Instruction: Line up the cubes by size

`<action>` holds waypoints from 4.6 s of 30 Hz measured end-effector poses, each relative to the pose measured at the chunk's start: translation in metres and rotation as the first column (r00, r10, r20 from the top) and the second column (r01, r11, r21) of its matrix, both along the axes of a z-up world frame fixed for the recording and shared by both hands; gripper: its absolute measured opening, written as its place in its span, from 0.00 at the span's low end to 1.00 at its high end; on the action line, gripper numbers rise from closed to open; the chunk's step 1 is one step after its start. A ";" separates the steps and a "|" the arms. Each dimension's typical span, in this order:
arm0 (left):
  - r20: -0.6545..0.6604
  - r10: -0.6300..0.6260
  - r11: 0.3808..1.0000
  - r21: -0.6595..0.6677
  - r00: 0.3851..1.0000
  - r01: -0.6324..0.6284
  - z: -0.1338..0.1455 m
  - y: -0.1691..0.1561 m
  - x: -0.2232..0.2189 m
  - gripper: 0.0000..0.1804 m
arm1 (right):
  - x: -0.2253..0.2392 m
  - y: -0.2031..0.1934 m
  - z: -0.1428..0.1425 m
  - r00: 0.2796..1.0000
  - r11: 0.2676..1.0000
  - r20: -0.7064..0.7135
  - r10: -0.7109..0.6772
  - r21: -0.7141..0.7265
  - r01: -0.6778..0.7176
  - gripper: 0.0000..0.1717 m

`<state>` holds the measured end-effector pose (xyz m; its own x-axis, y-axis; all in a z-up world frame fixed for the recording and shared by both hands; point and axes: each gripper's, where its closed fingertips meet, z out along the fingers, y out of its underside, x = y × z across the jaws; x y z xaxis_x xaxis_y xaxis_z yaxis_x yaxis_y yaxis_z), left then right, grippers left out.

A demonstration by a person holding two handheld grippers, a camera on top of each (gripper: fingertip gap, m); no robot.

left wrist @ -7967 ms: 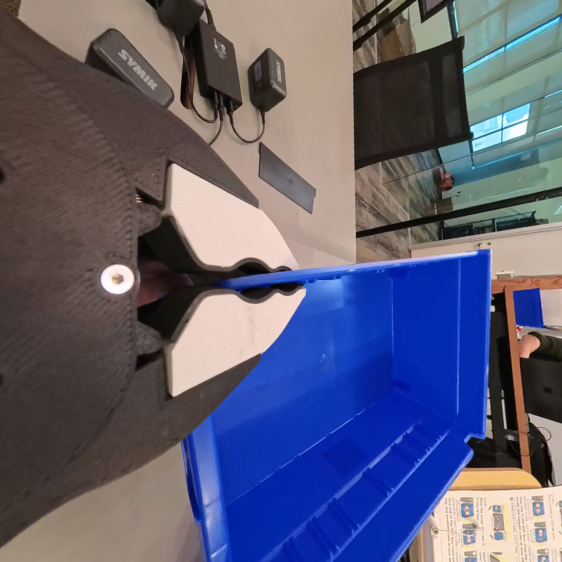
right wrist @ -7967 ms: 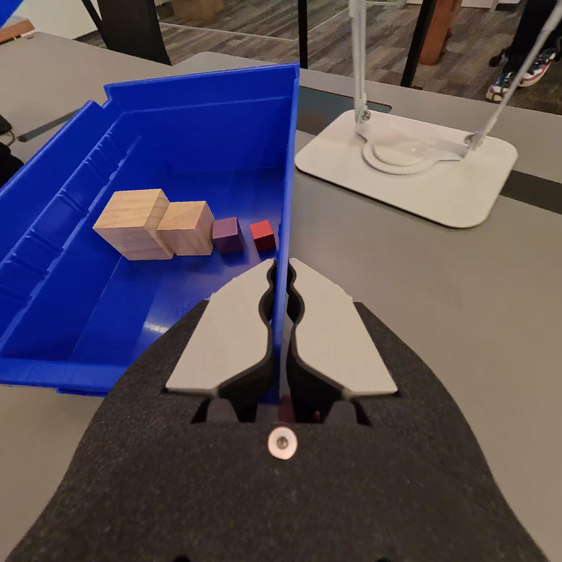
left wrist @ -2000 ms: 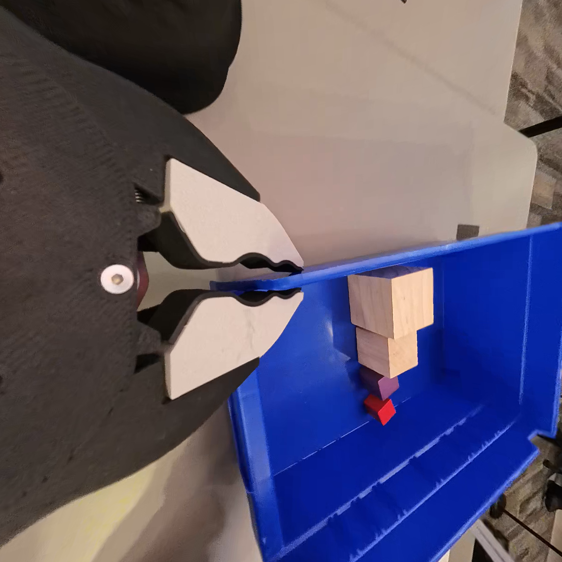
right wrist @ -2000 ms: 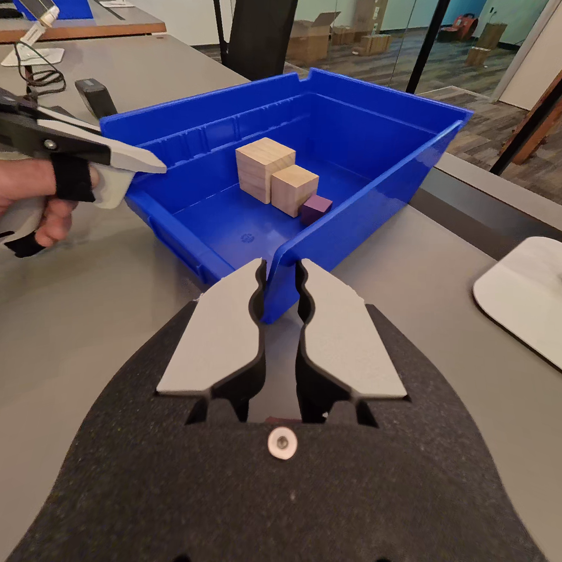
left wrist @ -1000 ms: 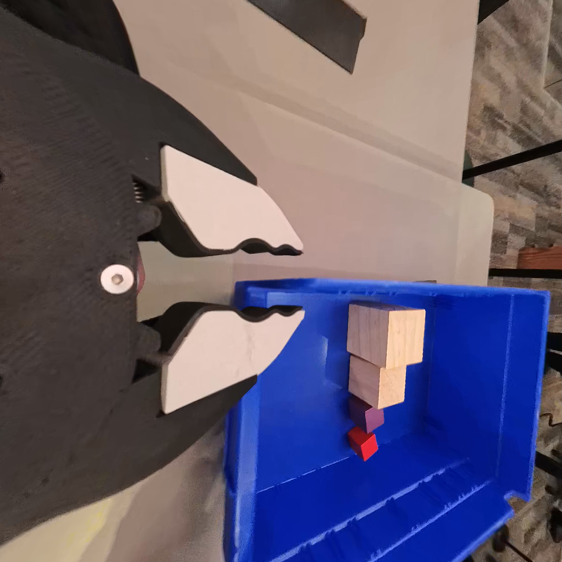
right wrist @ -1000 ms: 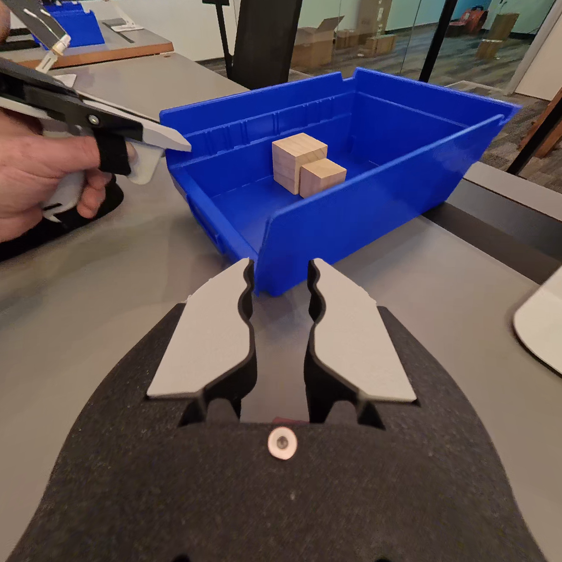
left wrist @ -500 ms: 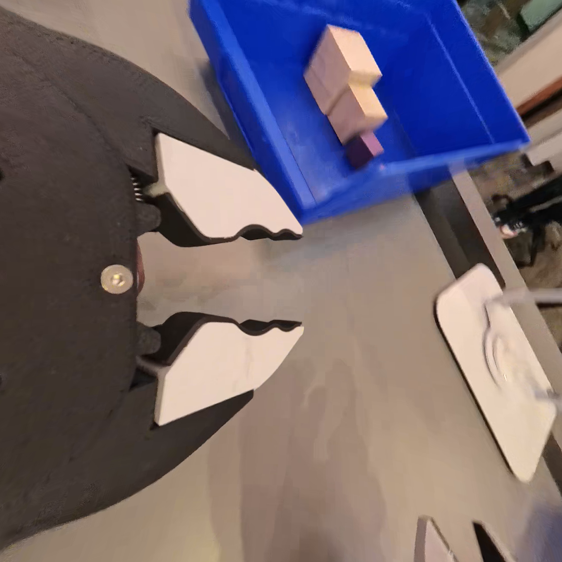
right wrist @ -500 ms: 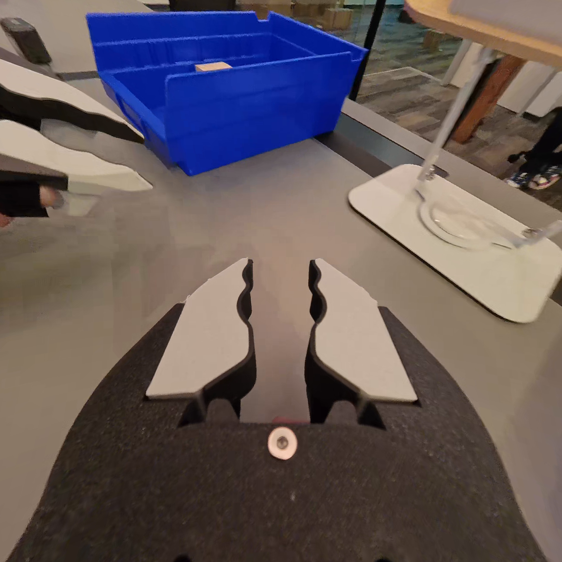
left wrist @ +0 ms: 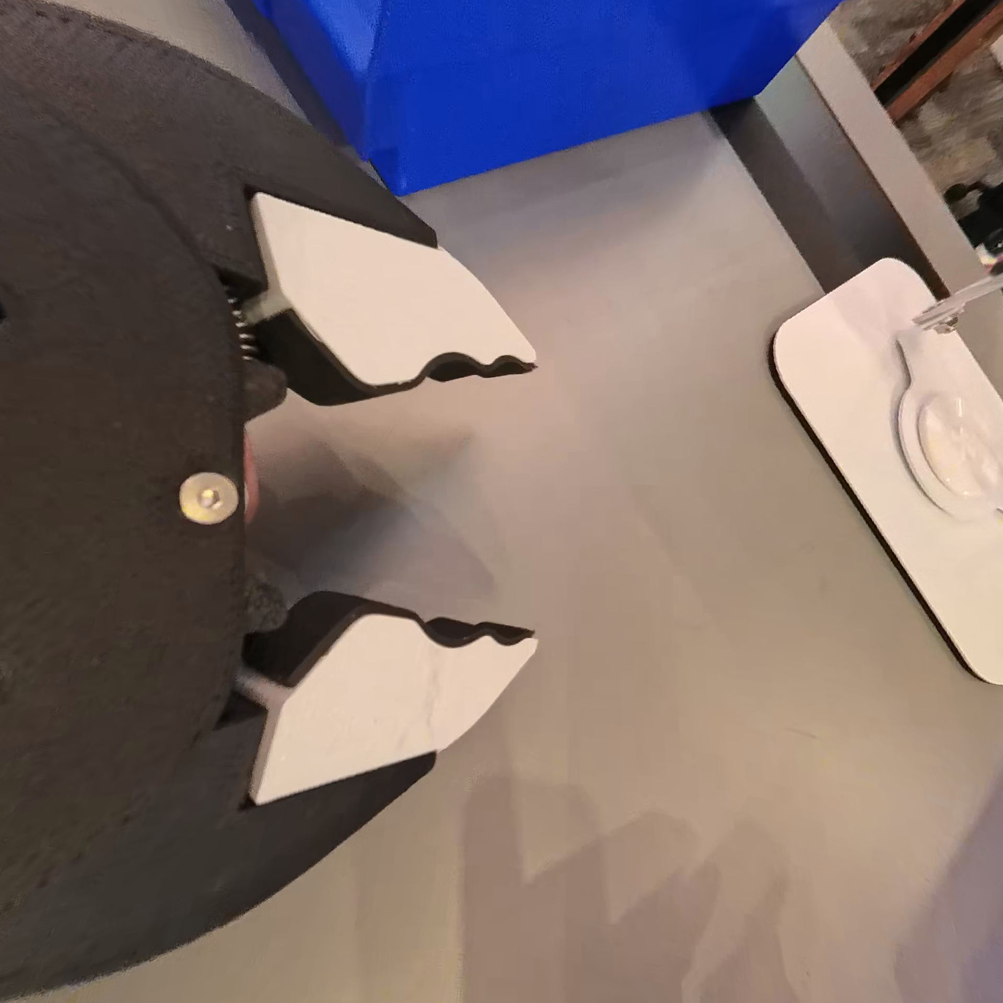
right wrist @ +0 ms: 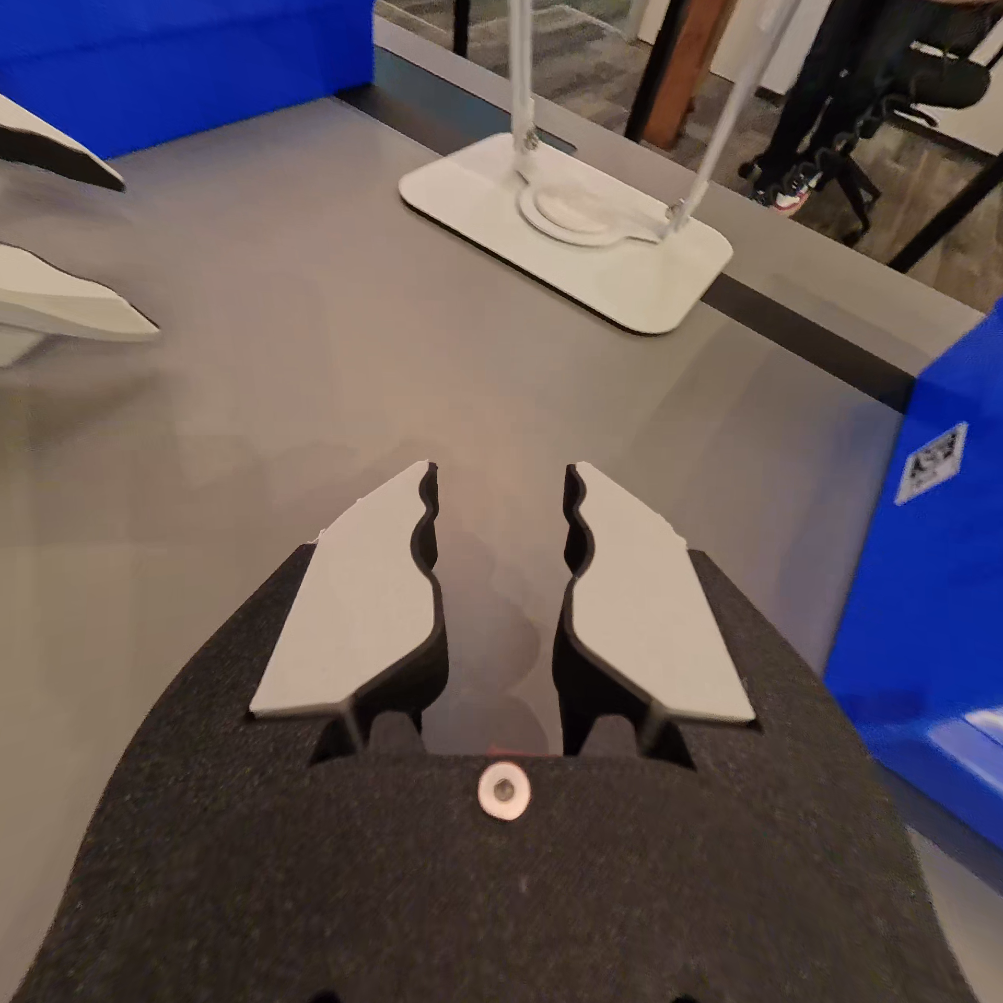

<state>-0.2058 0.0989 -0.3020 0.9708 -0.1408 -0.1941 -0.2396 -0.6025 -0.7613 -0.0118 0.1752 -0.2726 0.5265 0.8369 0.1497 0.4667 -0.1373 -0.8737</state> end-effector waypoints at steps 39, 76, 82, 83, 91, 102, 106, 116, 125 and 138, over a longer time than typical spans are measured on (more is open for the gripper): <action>-0.381 -0.159 0.979 0.056 0.911 0.194 0.157 -0.028 -0.192 0.50 | 0.031 0.004 -0.042 0.983 0.979 0.183 0.004 -0.201 0.033 0.33; -0.331 -0.713 0.558 -0.802 0.618 0.214 0.002 0.041 -0.334 0.35 | 0.028 0.001 -0.045 0.981 0.972 0.187 0.054 -0.234 -0.009 0.31; -0.386 -0.659 0.648 -0.727 0.646 0.227 0.036 0.038 -0.331 0.35 | 0.028 0.001 -0.045 0.981 0.972 0.185 0.056 -0.235 -0.011 0.31; -0.393 -0.643 0.673 -0.700 0.657 0.240 0.045 0.037 -0.328 0.35 | 0.028 0.001 -0.045 0.981 0.972 0.184 0.056 -0.236 -0.012 0.32; -0.521 -0.548 0.833 -0.409 0.655 0.372 0.126 0.014 -0.259 0.35 | 0.027 0.000 -0.044 0.983 0.971 0.171 0.067 -0.239 -0.025 0.33; -0.570 -0.591 0.711 -0.033 0.571 0.703 0.141 -0.023 -0.041 0.35 | 0.010 -0.019 -0.011 0.985 0.964 -0.050 0.168 -0.200 -0.174 0.32; -0.595 -0.604 0.626 0.057 0.530 0.778 0.125 -0.024 0.027 0.34 | -0.012 -0.050 0.013 0.937 0.913 -0.208 0.281 -0.242 -0.328 0.33; -0.568 -0.656 0.449 0.236 0.497 0.862 0.113 -0.036 0.129 0.35 | -0.037 -0.099 0.070 0.692 0.695 -0.623 0.364 -0.313 -0.647 0.44; -0.540 -0.687 0.370 0.317 0.487 0.873 0.115 -0.049 0.176 0.35 | -0.040 -0.136 0.085 0.520 0.490 -0.758 0.394 -0.305 -0.816 0.37; -0.398 -0.676 0.468 0.418 0.620 0.779 0.117 -0.037 0.162 0.32 | 0.013 -0.072 0.116 0.702 0.745 -0.523 0.483 -0.176 -0.644 0.36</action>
<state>-0.0439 0.0618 -0.1854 0.5109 -0.6123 -0.6034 -0.5443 0.3129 -0.7784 0.0010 0.1028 -0.1567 -0.1235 0.9466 -0.2978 0.1506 -0.2787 -0.9485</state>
